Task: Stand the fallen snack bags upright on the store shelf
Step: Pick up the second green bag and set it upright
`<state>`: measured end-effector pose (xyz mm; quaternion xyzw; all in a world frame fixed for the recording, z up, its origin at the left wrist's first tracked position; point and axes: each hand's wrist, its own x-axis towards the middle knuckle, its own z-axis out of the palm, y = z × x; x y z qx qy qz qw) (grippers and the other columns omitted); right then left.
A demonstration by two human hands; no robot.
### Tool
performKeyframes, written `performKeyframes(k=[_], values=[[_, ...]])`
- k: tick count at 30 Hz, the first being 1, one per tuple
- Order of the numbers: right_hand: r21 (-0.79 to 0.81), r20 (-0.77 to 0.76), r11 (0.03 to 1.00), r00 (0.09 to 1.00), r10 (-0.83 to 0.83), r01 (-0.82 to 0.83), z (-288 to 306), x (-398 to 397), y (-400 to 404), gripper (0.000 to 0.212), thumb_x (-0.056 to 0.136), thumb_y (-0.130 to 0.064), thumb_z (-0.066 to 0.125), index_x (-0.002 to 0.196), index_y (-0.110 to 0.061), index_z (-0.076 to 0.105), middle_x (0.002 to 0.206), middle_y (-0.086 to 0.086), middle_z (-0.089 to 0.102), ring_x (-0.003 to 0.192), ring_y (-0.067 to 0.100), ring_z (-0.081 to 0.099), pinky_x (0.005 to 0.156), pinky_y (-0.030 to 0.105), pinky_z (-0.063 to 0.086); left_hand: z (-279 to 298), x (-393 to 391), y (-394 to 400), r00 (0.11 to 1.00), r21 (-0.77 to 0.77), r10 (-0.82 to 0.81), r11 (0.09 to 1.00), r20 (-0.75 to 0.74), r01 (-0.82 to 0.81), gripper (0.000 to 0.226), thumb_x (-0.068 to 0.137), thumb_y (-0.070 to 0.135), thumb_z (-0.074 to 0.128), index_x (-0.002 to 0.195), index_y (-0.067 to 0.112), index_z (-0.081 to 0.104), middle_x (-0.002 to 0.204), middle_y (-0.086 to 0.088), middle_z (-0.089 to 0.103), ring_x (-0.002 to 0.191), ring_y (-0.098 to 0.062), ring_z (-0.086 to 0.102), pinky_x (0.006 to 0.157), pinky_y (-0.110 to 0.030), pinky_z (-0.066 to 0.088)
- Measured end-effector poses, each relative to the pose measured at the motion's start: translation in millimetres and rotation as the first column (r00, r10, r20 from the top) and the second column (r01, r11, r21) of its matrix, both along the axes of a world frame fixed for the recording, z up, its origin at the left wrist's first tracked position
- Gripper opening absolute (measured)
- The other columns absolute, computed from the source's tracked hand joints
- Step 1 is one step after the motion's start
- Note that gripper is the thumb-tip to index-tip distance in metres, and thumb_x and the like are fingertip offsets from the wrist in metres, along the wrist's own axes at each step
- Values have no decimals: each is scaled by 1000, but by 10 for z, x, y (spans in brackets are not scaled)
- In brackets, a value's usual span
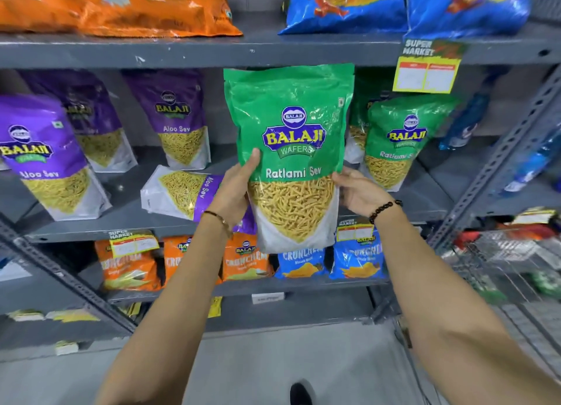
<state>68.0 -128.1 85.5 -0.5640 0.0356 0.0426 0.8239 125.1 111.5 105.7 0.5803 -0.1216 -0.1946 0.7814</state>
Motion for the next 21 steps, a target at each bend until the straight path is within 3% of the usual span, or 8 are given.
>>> performKeyframes(k=[2, 5, 8, 12, 16, 19, 21], values=[[6, 11, 1000, 1000, 10, -10, 10, 15, 2, 18, 87, -8, 51, 99, -16, 61, 80, -7, 73, 79, 12, 65, 75, 27, 54, -19, 36, -9, 1000, -6, -8, 1000, 7, 8, 40, 90, 40, 51, 119, 14, 61, 116, -5, 70, 107, -19, 67, 91, -33, 53], [10, 15, 1000, 1000, -6, 6, -24, 96, -24, 16, 80, -10, 56, 95, -16, 58, 77, -8, 76, 68, 6, 70, 62, 22, 58, -97, 139, -69, 1000, 7, 3, 1000, 1, -3, 30, 92, 38, 50, 110, 19, 64, 102, 3, 75, 99, -14, 70, 83, -29, 55], [-30, 16, 993, 994, -112, 113, -135, 259, -79, 15, 90, -5, 50, 82, -17, 54, 68, -10, 74, 62, 4, 67, 58, 19, 56, -165, 281, -188, 1000, 32, 1, 999, -20, 0, 34, 95, 35, 44, 117, 15, 60, 109, -1, 70, 97, -12, 69, 85, -29, 53], [-56, -3, 955, 957, -292, 291, -275, 537, -204, 14, 90, -6, 54, 86, -17, 60, 79, -7, 72, 76, 6, 65, 71, 20, 54, -229, 561, -413, 999, 128, -38, 991, 28, 34, 36, 98, 28, 38, 122, 8, 56, 110, 0, 67, 87, 1, 70, 74, -12, 55], [-47, -38, 893, 892, -450, 448, -381, 838, -324, 19, 90, -1, 53, 82, -17, 61, 73, -7, 69, 74, 6, 64, 72, 19, 54, -299, 993, -652, 999, 131, -25, 991, 37, 20, 36, 98, 18, 42, 126, -2, 51, 130, -19, 57, 101, -19, 65, 90, -27, 52], [-38, -54, 867, 866, -498, 496, -461, 1004, -373, 23, 90, 1, 52, 80, -18, 60, 64, -12, 71, 67, 1, 66, 74, 20, 52, -376, 1230, -751, 999, 151, -27, 988, 28, 23, 28, 96, 16, 44, 117, 2, 56, 127, -22, 57, 86, -21, 72, 73, -20, 58], [-31, -76, 859, 856, -512, 511, -504, 1063, -384, 23, 90, 1, 51, 82, -19, 60, 74, -8, 70, 71, 2, 66, 83, 25, 50, -432, 1307, -785, 1000, 170, -24, 985, 13, 21, 25, 96, 16, 45, 115, 4, 56, 122, -18, 60, 84, -20, 72, 67, -19, 58]])
